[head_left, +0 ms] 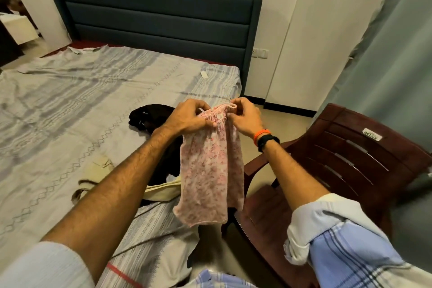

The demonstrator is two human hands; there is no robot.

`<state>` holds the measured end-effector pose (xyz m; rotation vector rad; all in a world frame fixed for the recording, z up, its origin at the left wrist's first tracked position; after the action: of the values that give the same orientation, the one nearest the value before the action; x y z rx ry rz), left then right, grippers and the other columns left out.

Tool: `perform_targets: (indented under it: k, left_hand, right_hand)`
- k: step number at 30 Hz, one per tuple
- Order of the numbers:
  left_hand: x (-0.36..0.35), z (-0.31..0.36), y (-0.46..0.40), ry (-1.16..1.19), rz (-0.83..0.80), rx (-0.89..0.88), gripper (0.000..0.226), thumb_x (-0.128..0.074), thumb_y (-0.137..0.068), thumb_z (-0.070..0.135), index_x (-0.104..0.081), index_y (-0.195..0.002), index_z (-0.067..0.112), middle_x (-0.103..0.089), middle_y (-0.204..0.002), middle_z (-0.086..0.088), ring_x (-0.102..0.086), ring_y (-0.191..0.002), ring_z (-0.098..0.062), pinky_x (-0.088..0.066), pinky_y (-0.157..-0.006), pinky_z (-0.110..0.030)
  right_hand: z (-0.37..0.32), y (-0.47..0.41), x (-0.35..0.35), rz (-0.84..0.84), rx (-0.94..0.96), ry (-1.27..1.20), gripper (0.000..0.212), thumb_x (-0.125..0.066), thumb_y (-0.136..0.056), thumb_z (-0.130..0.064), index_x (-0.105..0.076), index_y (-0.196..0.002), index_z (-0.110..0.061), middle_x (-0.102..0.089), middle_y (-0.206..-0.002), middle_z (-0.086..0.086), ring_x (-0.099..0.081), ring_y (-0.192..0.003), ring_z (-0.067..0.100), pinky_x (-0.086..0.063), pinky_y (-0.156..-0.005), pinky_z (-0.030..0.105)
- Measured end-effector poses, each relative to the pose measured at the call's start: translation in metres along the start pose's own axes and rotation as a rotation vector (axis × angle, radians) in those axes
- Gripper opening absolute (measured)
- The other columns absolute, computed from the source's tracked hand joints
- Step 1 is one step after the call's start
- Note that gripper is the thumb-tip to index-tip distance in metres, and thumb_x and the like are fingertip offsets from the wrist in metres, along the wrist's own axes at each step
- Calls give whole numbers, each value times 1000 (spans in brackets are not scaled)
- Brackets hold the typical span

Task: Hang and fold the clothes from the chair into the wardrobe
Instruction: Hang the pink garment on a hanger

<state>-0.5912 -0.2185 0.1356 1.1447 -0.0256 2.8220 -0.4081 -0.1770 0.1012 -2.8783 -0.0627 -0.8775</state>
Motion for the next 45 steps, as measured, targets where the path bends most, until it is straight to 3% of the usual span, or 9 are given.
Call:
perform_targets:
  k: [3,6,10,13,17,22,28,39,45]
  left_hand:
    - [-9,-4,3,-23,174,19,28,-82,-74,29,-72,-99,24,-71,-92,7,-65,-85,-9,-53,-76,-25]
    - [-19,-8,7,-60,312,12,23,-77,-75,27,-75,-97,23,-73,-91,7,-67,-86,-10,-55,-78,-27]
    - [-27,-7,11,-47,77,-40,55,-82,-72,40,-69,-122,23,-70,-119,4,-64,-109,-12,-50,-94,-27]
    - [-22,-8,22,220,-200,-4,72,-85,-70,41,-59,-135,24,-64,-129,3,-64,-113,-15,-57,-83,-32]
    - [-11,-26,35,510,-197,85,69,-84,-70,24,-59,-134,16,-67,-124,0,-72,-98,-23,-61,-74,-45]
    - [-12,-57,51,642,140,268,39,-77,-82,5,-66,-119,12,-72,-112,1,-71,-93,-15,-59,-63,-29]
    - [-18,-128,102,633,414,557,21,-76,-85,13,-70,-105,8,-73,-94,-6,-69,-75,-16,-53,-56,-25]
    - [-52,-272,264,735,640,1074,11,-70,-84,3,-67,-84,13,-69,-79,-8,-60,-60,-15,-47,-46,-21]
    - [-92,-346,333,801,655,1275,19,-67,-87,1,-61,-77,16,-62,-72,-6,-60,-49,-4,-48,-45,-18]
  right_hand:
    - [8,3,-16,117,-172,53,44,-70,-87,-47,-63,-108,-8,-69,-102,4,-64,-90,17,-53,-84,32]
    - [1,13,-26,-67,-340,-318,58,-56,-91,-60,-69,-85,-4,-72,-72,10,-69,-68,24,-61,-74,44]
    - [-7,19,-38,-307,-426,-711,54,-45,-94,-66,-65,-82,-16,-63,-68,-1,-58,-61,13,-50,-56,29]
    - [1,21,-47,-305,-439,-802,48,-58,-93,-51,-69,-105,-6,-66,-90,11,-63,-79,21,-54,-63,32]
    - [10,30,-55,-295,-498,-948,38,-61,-90,-11,-61,-123,8,-64,-120,29,-66,-100,38,-59,-84,45]
    - [5,40,-74,-327,-531,-923,34,-64,-86,-2,-63,-117,11,-67,-113,27,-67,-100,37,-52,-98,49]
    - [-15,62,-127,-423,-558,-835,22,-70,-87,-10,-68,-103,5,-71,-84,16,-68,-75,26,-57,-76,38]
    - [11,168,-296,-668,-593,-512,26,-68,-88,-6,-68,-113,5,-71,-106,19,-67,-88,27,-55,-82,40]
    - [48,218,-365,-746,-601,-331,23,-68,-89,-11,-69,-108,2,-71,-94,11,-66,-80,21,-52,-75,32]
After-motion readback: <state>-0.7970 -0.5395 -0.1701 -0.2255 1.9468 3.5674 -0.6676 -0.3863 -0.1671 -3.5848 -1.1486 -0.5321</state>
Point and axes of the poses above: each hand's wrist, its own y-axis away from the middle knuckle, its own x-axis out of the back of the hand, z = x × y, the point moved 1 cm from there along -y, towards the middle knuckle
